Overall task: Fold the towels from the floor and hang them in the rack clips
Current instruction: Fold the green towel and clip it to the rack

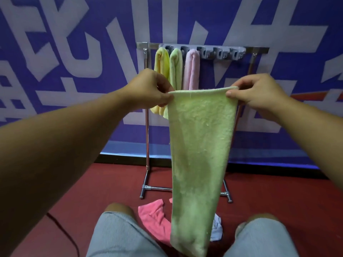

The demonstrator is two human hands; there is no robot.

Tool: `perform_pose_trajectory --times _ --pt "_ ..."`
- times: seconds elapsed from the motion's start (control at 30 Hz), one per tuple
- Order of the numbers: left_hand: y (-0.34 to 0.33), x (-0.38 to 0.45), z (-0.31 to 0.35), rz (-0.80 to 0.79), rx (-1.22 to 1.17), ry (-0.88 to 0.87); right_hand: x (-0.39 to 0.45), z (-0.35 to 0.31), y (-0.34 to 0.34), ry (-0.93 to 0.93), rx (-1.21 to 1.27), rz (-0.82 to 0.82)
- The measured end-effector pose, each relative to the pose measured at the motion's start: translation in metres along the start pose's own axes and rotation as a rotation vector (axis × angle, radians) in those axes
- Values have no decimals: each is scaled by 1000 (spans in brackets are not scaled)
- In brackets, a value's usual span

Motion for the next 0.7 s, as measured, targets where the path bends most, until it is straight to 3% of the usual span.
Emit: perform_pose_trajectory --times 0.13,0.3,0.4,0.53,0.7 --pt "-2 4 -6 -21 -230 55 -4 -1 0 -67 180 -30" --pt "-15 8 -11 -191 -678 156 -9 0 -11 -49 36 -141" --pt "-24 5 -11 -316 -531 223 -13 -5 -18 -53 34 -178" --pt "-29 8 -11 -257 -272 273 -16 -6 -24 -112 25 -243" --pt "-36 11 3 -231 -54 192 -21 -13 -35 -129 94 -419"
Point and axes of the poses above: each hand's wrist, its own x-axis towards the middle knuckle, its own y-axis out of the back of the hand, z = x × y, the point moved 6 cm from there along x, towards the middle knuckle, and after that the axes turned 3 degrees about -y, right-handed, at the moved point
